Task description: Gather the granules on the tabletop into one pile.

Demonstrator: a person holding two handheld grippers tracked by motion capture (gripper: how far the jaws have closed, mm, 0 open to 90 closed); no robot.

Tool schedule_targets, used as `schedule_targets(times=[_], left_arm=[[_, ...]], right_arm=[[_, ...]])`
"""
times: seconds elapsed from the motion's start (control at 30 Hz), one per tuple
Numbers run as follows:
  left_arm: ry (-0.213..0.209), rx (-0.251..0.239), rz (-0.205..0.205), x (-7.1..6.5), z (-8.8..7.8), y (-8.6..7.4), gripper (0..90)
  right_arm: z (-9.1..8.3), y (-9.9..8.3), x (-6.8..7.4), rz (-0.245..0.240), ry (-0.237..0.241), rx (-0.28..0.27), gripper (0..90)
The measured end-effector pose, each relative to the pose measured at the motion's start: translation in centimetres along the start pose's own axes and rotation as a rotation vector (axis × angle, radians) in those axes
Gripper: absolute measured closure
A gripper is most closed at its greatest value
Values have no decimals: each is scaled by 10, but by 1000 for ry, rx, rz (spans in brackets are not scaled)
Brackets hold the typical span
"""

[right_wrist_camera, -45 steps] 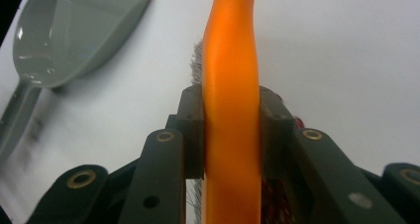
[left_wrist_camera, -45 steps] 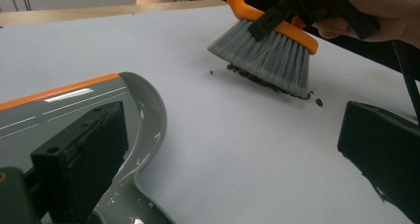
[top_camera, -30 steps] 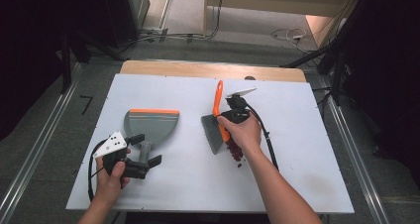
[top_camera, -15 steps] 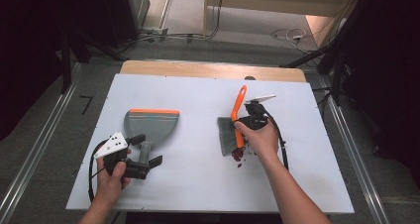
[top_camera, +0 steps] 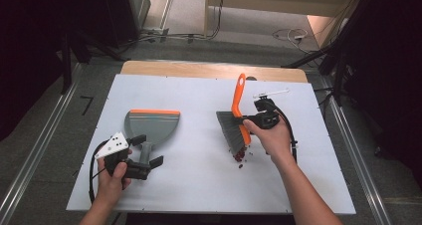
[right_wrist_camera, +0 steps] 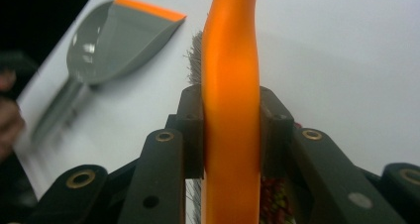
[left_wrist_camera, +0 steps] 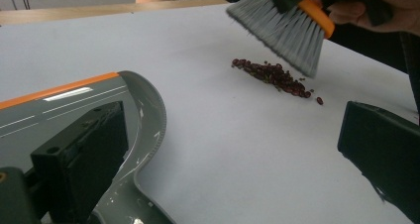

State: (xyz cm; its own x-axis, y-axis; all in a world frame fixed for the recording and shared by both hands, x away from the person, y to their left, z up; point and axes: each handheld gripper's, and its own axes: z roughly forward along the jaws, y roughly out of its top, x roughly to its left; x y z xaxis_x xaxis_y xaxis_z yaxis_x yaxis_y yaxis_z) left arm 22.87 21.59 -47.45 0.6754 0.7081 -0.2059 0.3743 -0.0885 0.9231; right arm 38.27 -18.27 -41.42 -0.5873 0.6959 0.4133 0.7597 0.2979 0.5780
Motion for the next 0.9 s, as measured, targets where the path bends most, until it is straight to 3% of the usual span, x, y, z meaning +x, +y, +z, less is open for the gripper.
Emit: schedule_targets(times=[0.13,0.27,0.33,0.4,0.5,0.57,0.7,0.73,0.9], left_arm=[[2,-1,2,0,-1,0,0],[2,-3,1,0,0,0,0],[1,0,2,-1,1,0,0],[3,2,2,-1,1,0,0],[3,3,3,-2,2,1,0],[3,3,3,-2,2,1,0],[3,2,5,-2,2,1,0],[3,3,4,-2,1,1,0],[3,1,5,-2,1,1,0]], right_arm=[[-21,-2,18,-237,-45,56,680],[-30,-16,25,-396,-53,155,680],[-30,-27,28,-476,-97,201,680],[-28,-37,30,-577,-130,229,680],[-25,-51,34,-682,-135,257,681],[-25,-57,38,-690,-122,287,681],[-24,-67,42,-693,-54,332,680],[-23,-70,44,-683,-60,347,681],[-7,-79,50,-760,-66,381,682]])
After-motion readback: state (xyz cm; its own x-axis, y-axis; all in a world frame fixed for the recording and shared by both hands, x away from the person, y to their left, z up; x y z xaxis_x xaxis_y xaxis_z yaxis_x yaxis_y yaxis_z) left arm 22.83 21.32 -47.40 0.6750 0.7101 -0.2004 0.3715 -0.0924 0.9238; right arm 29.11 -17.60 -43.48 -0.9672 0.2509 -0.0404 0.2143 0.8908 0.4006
